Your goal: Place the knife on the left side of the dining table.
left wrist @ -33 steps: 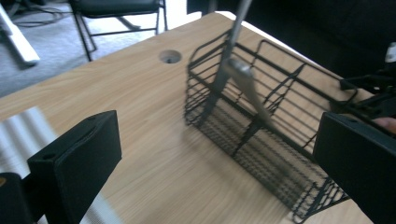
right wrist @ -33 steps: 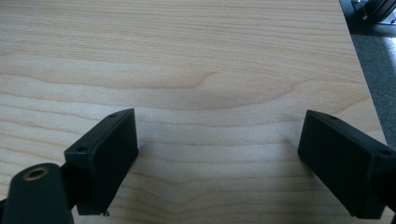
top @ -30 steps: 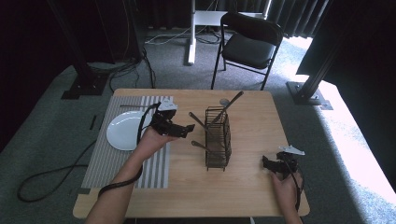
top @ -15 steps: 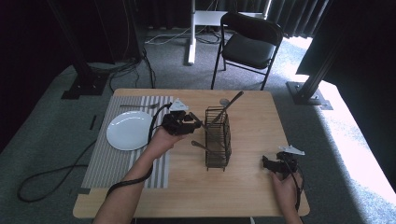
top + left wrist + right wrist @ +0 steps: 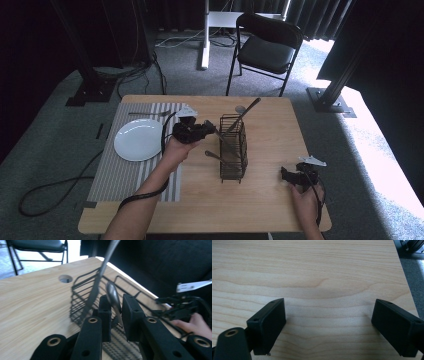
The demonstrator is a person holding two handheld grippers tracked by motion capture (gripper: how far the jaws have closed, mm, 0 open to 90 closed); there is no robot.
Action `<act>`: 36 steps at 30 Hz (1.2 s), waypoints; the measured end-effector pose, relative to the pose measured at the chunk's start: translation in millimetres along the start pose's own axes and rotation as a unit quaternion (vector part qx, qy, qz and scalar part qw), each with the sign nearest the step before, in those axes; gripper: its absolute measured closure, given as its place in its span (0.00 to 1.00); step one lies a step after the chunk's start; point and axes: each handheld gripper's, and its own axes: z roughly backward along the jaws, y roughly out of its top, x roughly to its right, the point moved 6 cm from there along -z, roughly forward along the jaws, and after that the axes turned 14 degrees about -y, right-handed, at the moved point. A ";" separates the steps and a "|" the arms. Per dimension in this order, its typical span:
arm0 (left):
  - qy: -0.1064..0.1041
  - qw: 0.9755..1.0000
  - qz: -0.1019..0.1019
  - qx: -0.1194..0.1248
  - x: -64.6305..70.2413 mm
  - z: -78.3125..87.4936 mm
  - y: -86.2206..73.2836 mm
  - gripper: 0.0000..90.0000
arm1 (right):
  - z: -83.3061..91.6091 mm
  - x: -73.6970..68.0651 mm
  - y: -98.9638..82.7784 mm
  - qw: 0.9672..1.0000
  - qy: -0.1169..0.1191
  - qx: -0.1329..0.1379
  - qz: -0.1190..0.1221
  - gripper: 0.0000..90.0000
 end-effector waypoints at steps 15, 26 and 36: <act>-0.039 0.997 -0.073 -0.003 25.1 -20.6 15.6 0.93 | 0.0 0.1 0.1 1.000 0.000 0.000 0.000 0.13; -0.059 0.994 -0.095 0.007 25.1 -41.1 28.9 0.93 | 0.0 0.1 0.1 1.000 0.000 0.000 0.000 0.13; -0.064 0.993 -0.094 0.021 23.0 -53.0 34.3 0.93 | -0.1 0.2 0.0 1.000 0.000 0.001 0.001 0.13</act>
